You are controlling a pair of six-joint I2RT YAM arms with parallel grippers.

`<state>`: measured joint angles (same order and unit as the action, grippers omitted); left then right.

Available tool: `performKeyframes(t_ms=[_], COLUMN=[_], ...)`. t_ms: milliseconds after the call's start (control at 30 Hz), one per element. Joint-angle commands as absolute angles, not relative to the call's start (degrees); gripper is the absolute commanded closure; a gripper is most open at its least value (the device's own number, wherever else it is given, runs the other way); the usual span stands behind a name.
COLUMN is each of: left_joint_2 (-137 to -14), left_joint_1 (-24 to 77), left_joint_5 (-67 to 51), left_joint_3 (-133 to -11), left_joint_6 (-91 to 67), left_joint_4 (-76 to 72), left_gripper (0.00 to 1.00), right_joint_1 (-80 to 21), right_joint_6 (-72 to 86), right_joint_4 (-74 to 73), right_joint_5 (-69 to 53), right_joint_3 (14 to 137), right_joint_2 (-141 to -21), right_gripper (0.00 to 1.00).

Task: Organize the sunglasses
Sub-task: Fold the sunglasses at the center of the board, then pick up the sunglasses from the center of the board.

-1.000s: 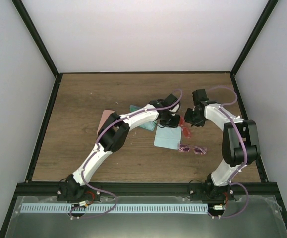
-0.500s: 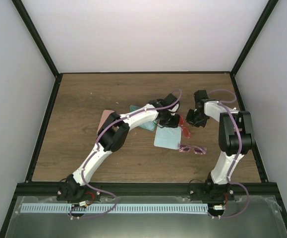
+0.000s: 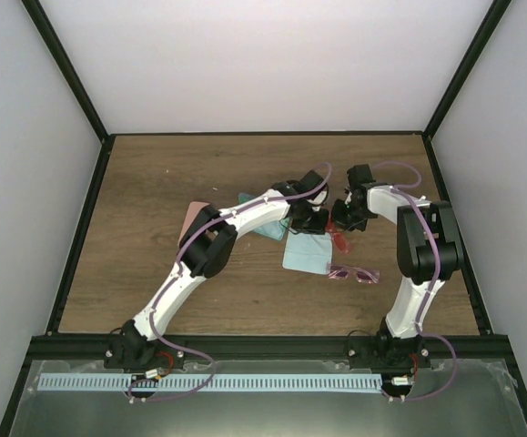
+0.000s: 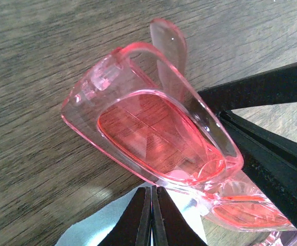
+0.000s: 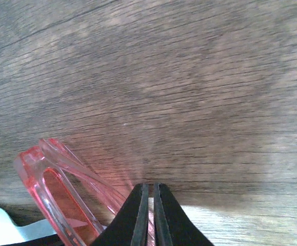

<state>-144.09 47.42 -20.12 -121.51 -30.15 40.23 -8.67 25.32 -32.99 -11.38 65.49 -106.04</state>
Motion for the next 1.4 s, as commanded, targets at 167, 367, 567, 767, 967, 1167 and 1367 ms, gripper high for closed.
performKeyframes(t_ms=[167, 367, 567, 767, 967, 1167, 1367], left_joint_2=[-148.45, -147.10, -144.01, -142.60, -137.16, -133.93, -130.27], left_joint_1=[47.59, 47.59, 47.56, 47.55, 48.24, 48.74, 49.39], left_joint_5=[-20.75, -20.14, -19.39, -18.81, -13.11, -9.95, -8.35], left_joint_3=[-121.29, -120.48, -117.09, -115.98, -114.51, -114.12, -111.97], left_joint_6=[-31.73, -31.04, -30.81, -30.60, -27.41, -25.46, -25.58], left_joint_4=[42.97, 43.21, 42.11, 42.39, 41.95, 43.26, 43.75], left_gripper=[0.96, 0.96, 0.96, 0.96, 0.96, 0.96, 0.96], right_joint_1=[-10.55, -10.45, -10.48, -10.42, -10.47, -10.43, -10.46], right_joint_6=[23.83, 24.68, 22.61, 21.04, 18.53, 16.60, 16.25], right_joint_4=[-34.30, -37.01, -37.06, -37.41, -38.36, -38.74, -38.71], right_joint_5=[-19.39, -12.17, -14.52, -11.51, -10.80, -10.74, -13.05], right_joint_3=[65.15, 67.91, 68.20, 64.87, 65.81, 68.00, 69.26], right_joint_2=[-103.51, -99.45, -97.63, -96.86, -98.22, -101.60, -105.79], right_gripper=[0.95, 0.77, 0.61, 0.56, 0.44, 0.40, 0.38])
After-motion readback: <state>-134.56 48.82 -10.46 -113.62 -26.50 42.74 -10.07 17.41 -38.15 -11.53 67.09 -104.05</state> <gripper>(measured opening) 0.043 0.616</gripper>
